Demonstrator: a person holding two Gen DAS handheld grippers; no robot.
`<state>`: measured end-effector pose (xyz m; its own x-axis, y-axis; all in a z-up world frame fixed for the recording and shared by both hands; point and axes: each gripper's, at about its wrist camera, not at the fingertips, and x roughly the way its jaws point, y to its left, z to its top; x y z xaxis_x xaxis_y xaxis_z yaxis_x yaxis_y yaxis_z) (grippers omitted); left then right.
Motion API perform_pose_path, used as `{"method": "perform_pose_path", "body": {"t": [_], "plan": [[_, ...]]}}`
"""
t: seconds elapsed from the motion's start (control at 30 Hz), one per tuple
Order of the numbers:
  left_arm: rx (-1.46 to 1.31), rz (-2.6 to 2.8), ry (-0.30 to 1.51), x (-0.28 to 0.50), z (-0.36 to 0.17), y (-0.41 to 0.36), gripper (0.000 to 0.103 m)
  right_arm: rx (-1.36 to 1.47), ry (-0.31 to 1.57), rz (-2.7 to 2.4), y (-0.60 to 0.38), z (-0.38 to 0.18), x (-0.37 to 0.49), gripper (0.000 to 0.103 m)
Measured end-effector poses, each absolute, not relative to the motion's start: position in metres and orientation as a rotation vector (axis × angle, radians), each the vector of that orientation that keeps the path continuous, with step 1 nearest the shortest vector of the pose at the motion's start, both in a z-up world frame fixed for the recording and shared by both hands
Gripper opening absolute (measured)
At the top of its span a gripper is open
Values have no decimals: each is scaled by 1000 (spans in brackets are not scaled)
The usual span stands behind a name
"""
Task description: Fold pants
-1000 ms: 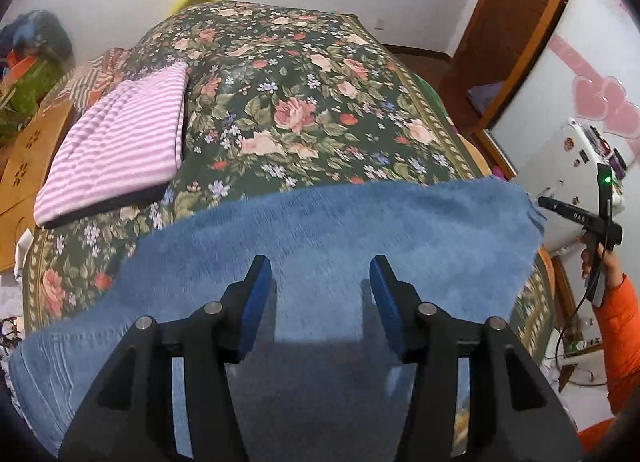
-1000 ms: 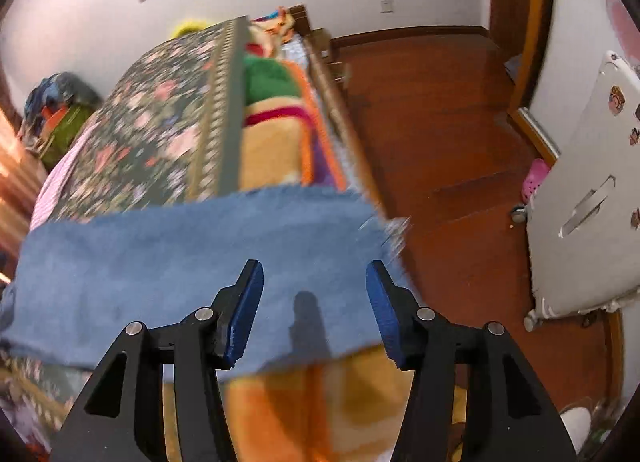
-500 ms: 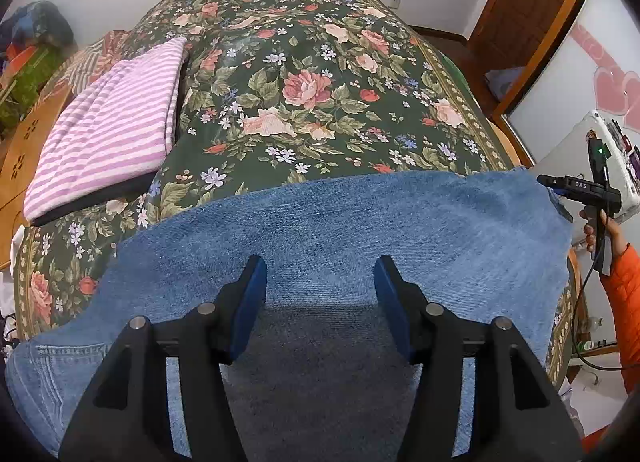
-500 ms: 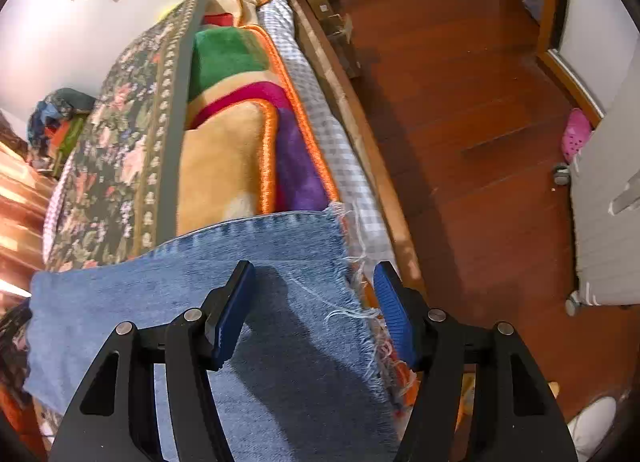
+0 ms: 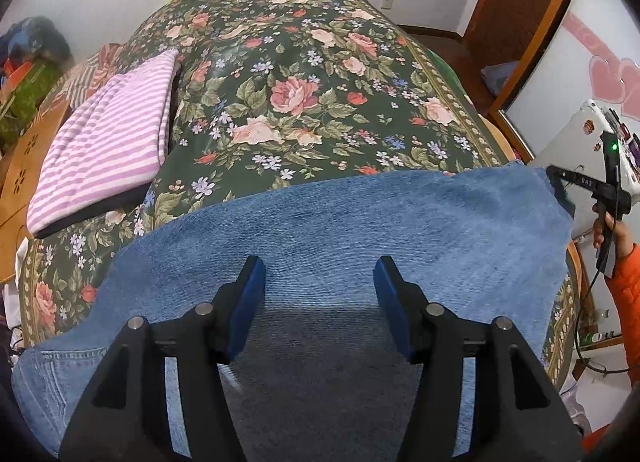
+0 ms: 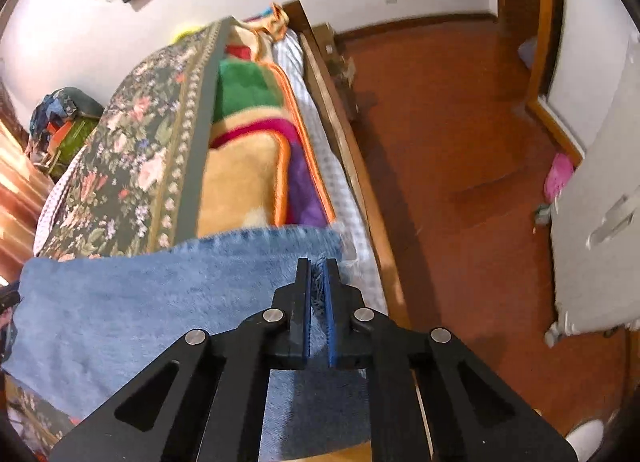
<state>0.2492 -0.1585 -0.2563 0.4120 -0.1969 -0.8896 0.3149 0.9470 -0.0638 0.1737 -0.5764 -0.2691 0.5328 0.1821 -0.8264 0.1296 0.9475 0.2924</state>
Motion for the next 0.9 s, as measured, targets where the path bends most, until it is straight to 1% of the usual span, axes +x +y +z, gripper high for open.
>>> {"method": "perform_pose_path", "body": {"t": [0.17,0.3,0.37,0.43,0.47,0.5,0.7,0.77,0.83,0.9], "plan": [[121,-331,1090,245,-251,-163,57,279,933,44,-569,-250,193,4],[127,-332,1081,241,-245,-164,57,264,960,23,-572,-250,202,4],[129,-334,1074,239,-242,-164,57,308,993,4,-580,-251,195,10],[131,-329,1065,238,-240,-164,57,356,1017,-33,-589,-252,181,39],[133,-327,1061,238,-239,-164,58,370,1022,-64,-593,-252,170,45],[138,-323,1055,238,-239,-165,58,374,1019,-82,-595,-251,158,47],[117,-334,1066,236,-243,-169,59,461,1075,-116,-595,-261,107,49],[117,-340,1070,233,-243,-171,59,508,1082,-110,-593,-266,100,50],[119,-346,1070,228,-243,-172,59,544,1088,-98,-590,-272,99,54],[123,-348,1068,224,-242,-172,59,579,1085,-86,-586,-277,101,54]]}}
